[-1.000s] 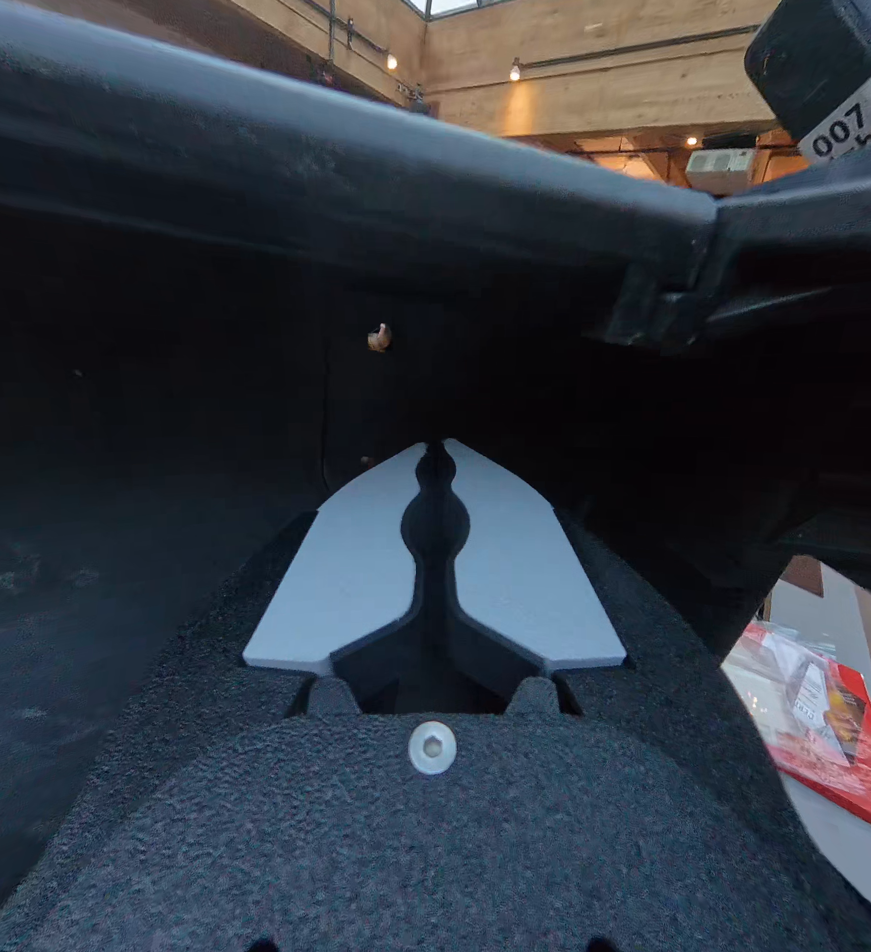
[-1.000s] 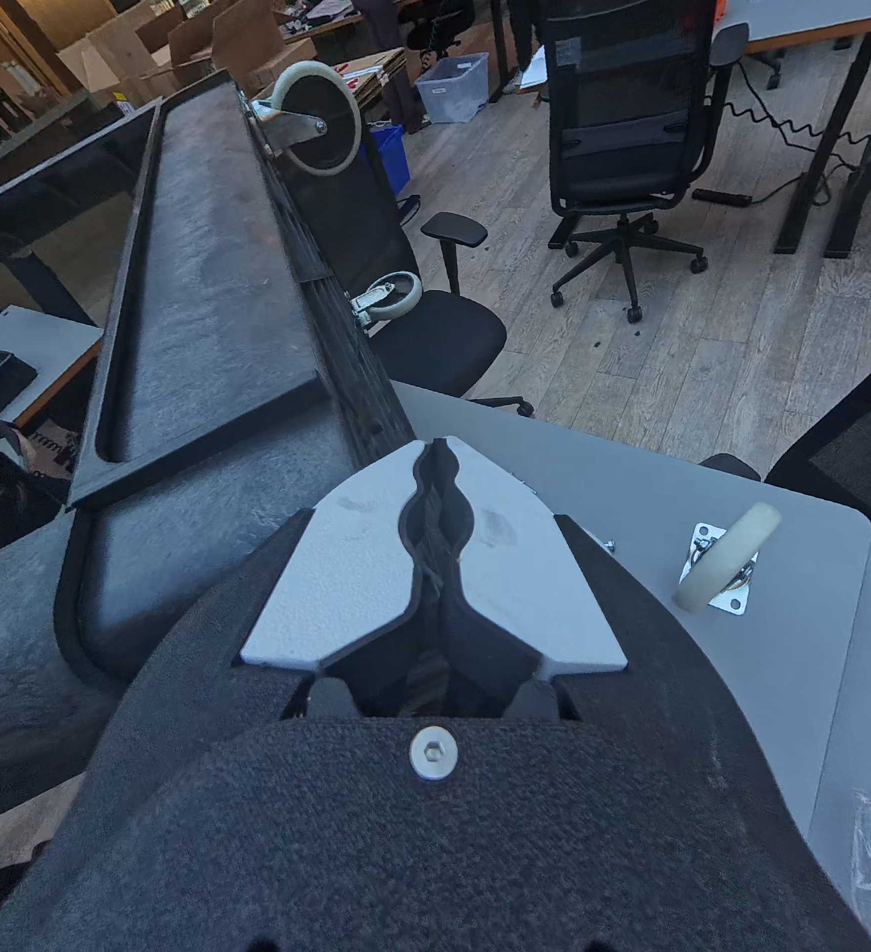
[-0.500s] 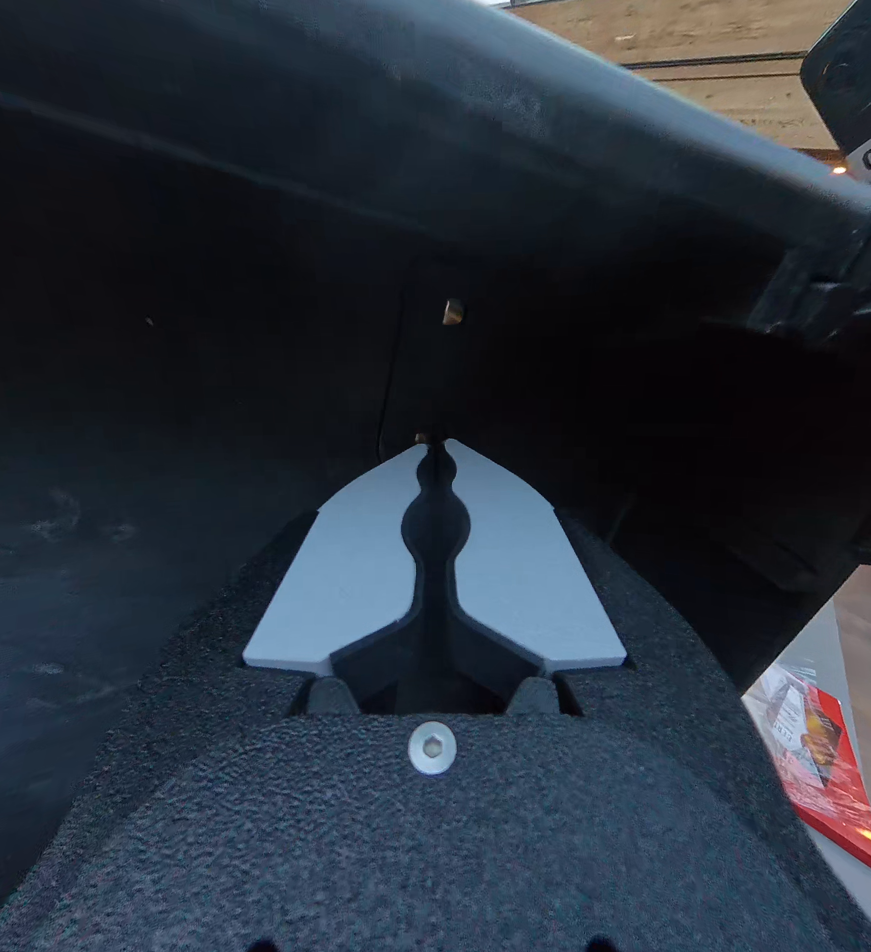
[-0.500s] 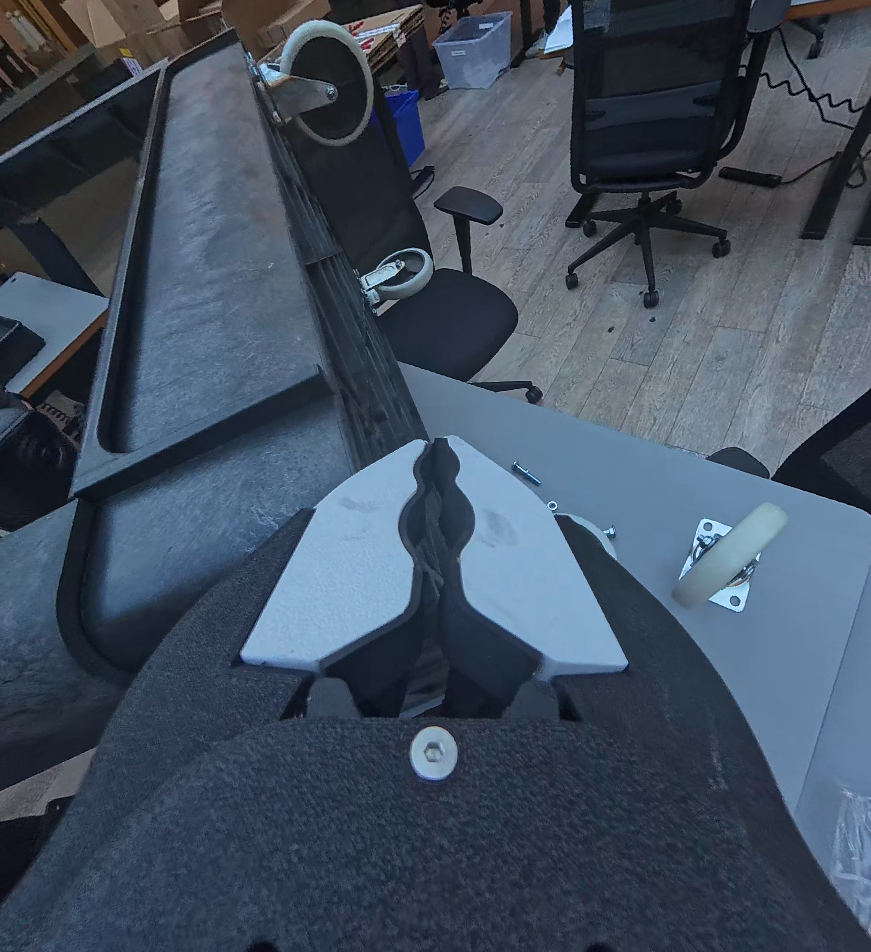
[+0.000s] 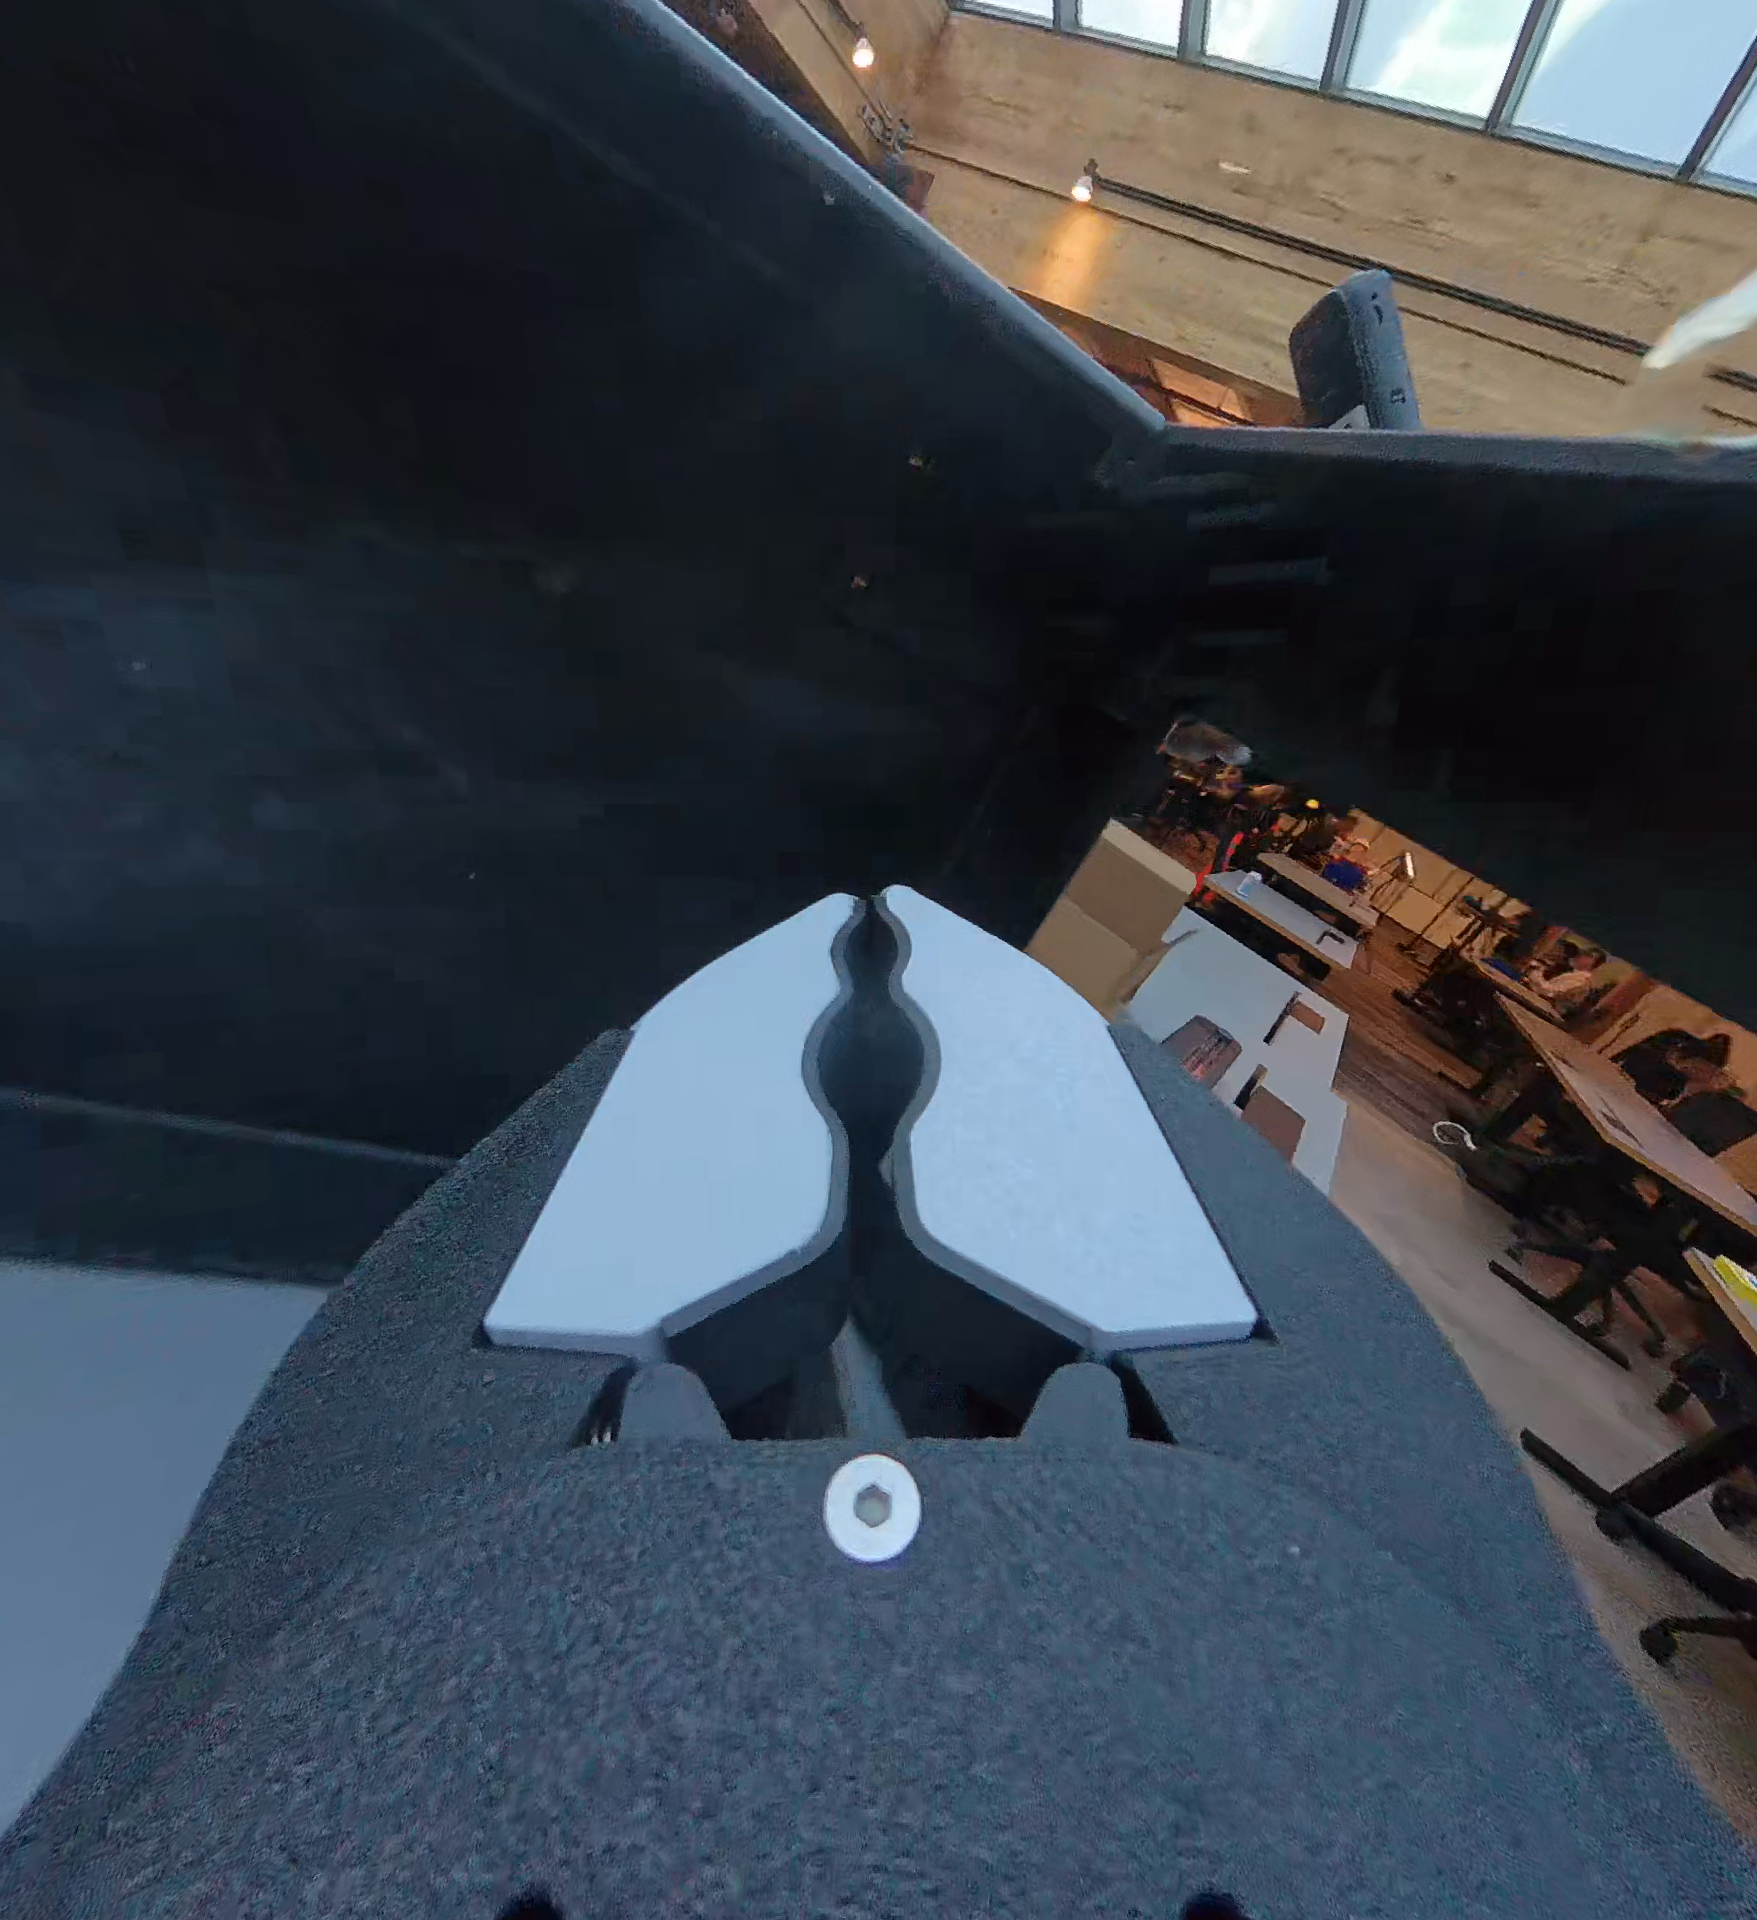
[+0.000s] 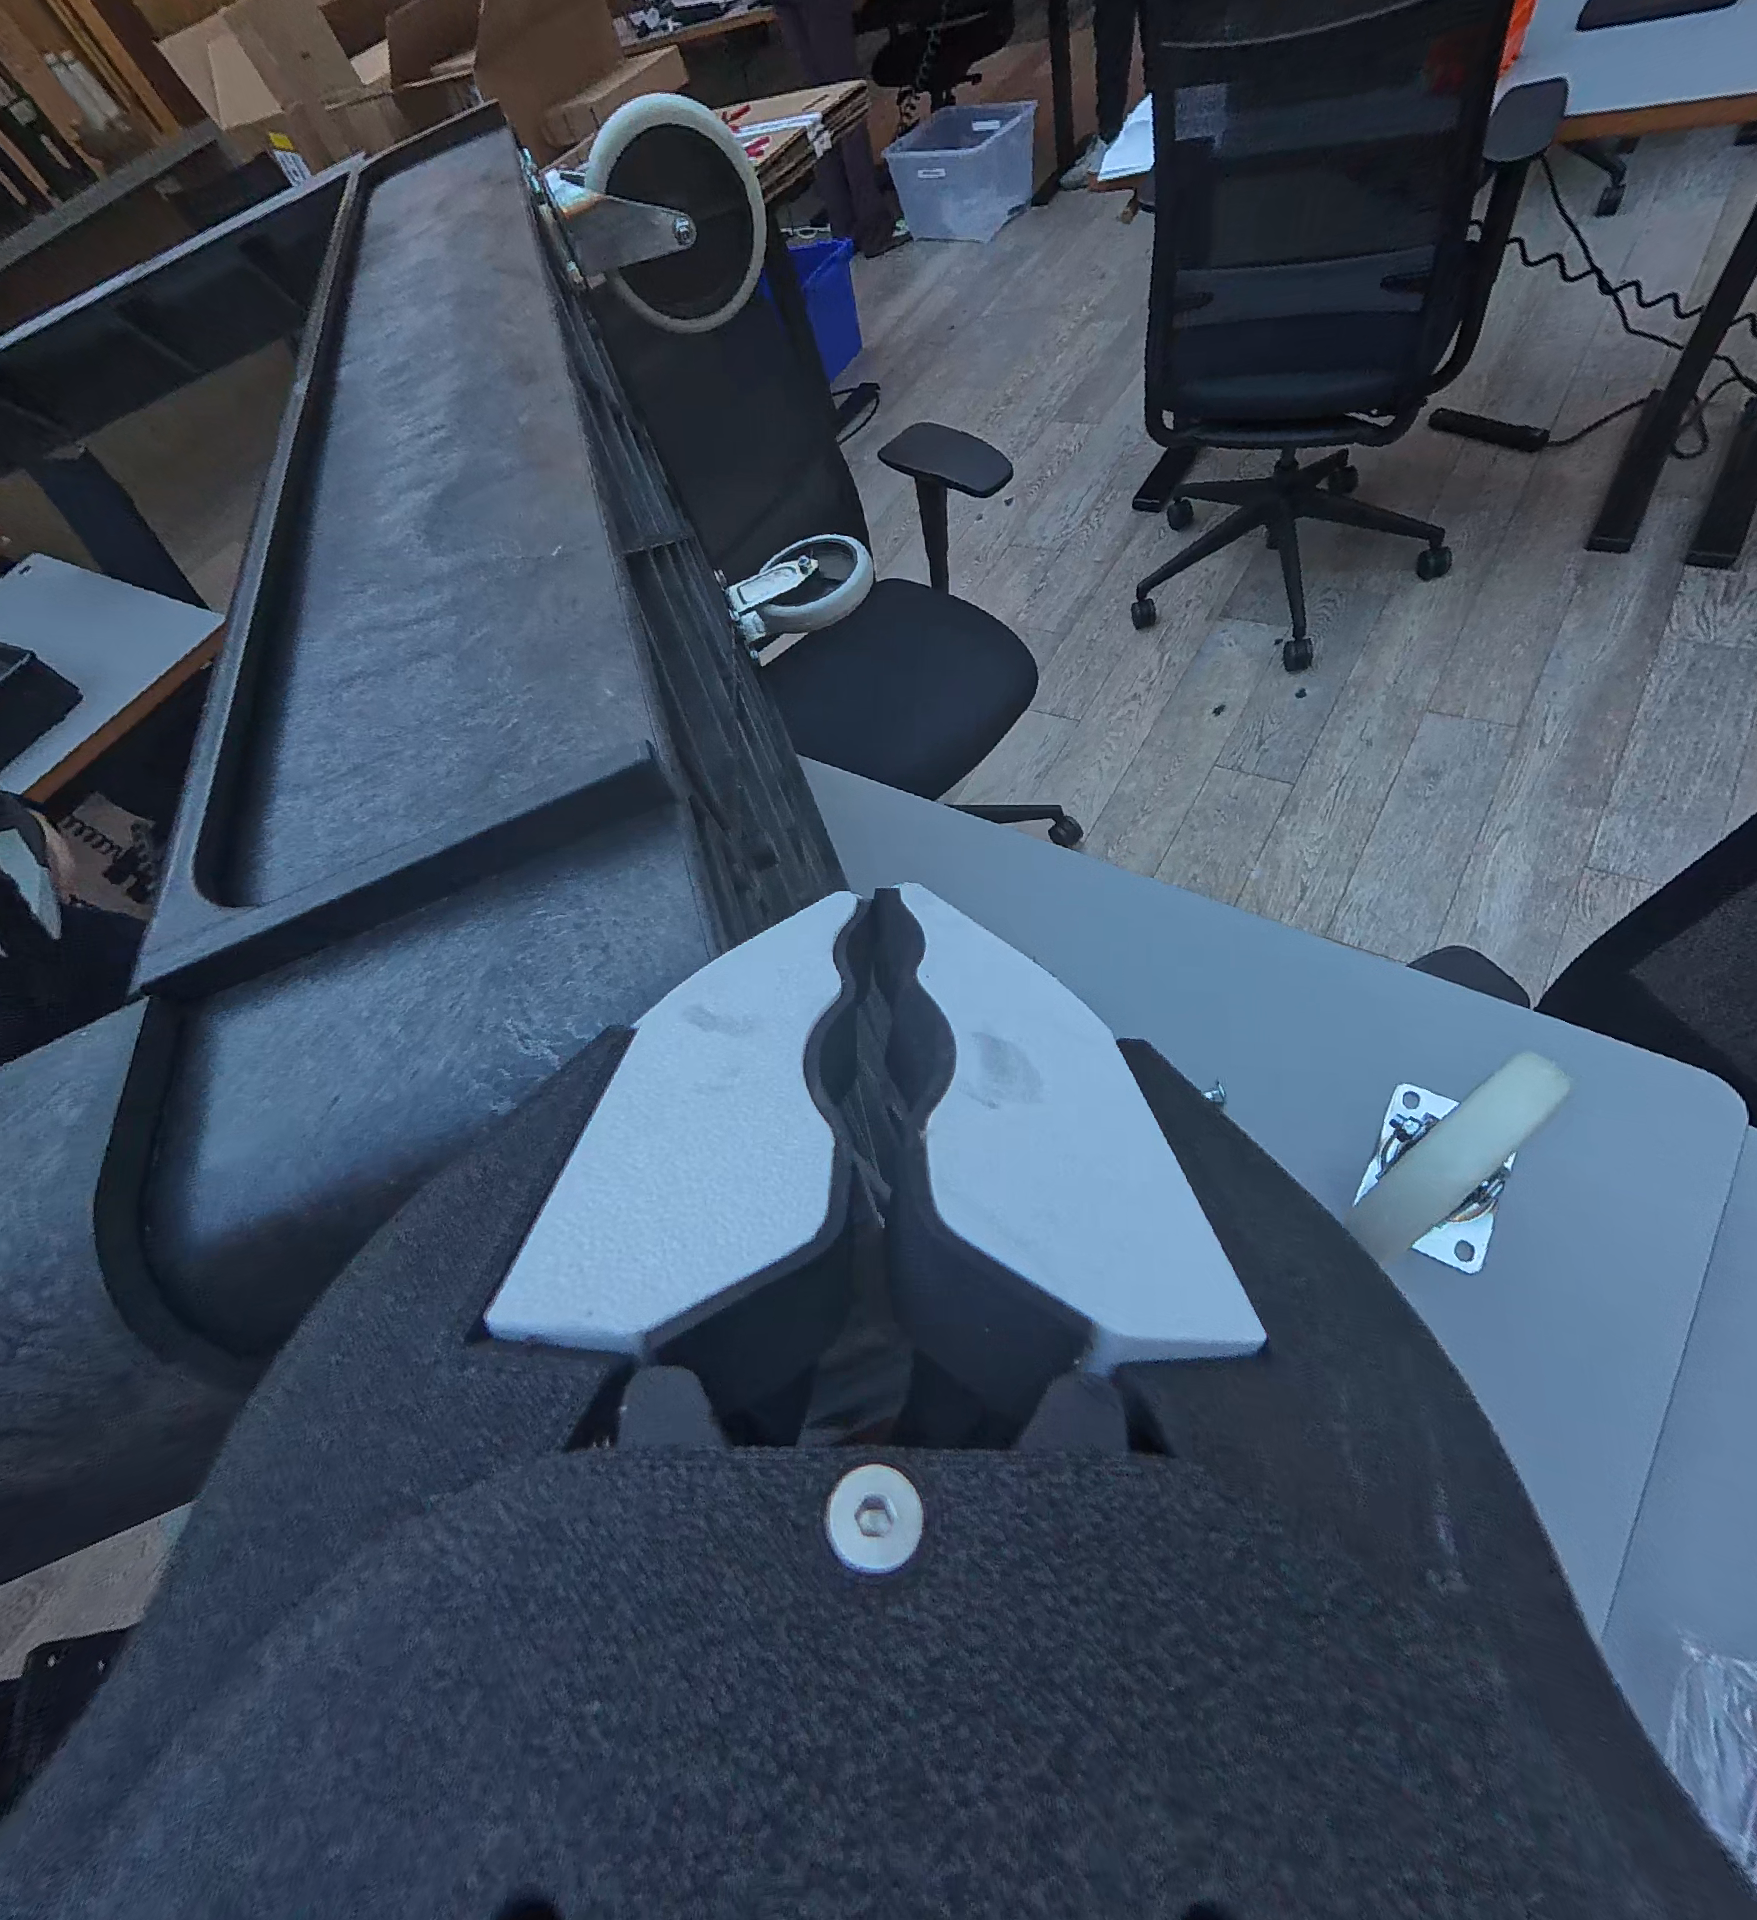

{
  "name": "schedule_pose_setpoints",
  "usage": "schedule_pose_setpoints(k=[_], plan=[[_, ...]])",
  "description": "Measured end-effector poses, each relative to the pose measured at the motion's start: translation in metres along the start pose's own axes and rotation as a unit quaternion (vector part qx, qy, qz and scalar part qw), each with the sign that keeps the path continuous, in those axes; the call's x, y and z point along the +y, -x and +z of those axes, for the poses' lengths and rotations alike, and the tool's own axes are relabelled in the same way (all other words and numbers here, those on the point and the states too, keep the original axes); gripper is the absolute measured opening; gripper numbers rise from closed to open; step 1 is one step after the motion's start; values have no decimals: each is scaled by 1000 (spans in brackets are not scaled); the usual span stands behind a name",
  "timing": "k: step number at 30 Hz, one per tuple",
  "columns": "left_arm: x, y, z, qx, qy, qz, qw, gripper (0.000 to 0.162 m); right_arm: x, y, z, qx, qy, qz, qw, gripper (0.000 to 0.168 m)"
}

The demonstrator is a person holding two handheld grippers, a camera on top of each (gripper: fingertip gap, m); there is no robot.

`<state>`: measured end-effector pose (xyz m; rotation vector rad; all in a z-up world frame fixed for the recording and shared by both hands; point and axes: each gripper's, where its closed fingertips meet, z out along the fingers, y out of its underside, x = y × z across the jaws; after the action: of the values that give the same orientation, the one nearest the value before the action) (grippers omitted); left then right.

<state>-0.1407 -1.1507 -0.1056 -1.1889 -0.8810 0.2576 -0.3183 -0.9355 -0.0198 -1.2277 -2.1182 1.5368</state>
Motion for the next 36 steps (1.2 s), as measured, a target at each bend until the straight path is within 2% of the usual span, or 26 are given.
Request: schedule_pose_setpoints(k=[3,6,9,16,20,22,26,29,32,34,36], plan=[[11,-9,-76,-30,4,-17,999,0,0,1,1,-12,1,3,1000,4],[14,-22,-121,-43,17,27,999,0,0,1,1,-32,-2,24,999,4],[4,-22,-129,-32,40,78,996,0,0,-1,1,-24,-24,52,998,4],[-58,-40,-117,61,54,144,986,0,-1,-4,-5,82,-38,40,995,3],[-74,-62,-126,78,22,153,985,0,-2,-6,-3,74,-20,25,997,3],[-80,-66,-115,84,25,186,979,0,-3,-8,-1,62,-14,17,998,3],[-102,-61,-63,110,64,208,970,0,-3,-1,-2,35,-1,-31,999,3],[-119,-47,-3,123,134,261,948,2,-7,4,-2,24,9,-60,998,3],[-141,-32,62,126,155,314,928,6,-12,12,2,10,18,-78,997,4],[-138,-34,93,161,182,312,918,11,-11,15,2,7,33,-97,995,3],[-126,-33,112,184,204,354,894,14,-11,13,3,20,55,-120,991,3]])
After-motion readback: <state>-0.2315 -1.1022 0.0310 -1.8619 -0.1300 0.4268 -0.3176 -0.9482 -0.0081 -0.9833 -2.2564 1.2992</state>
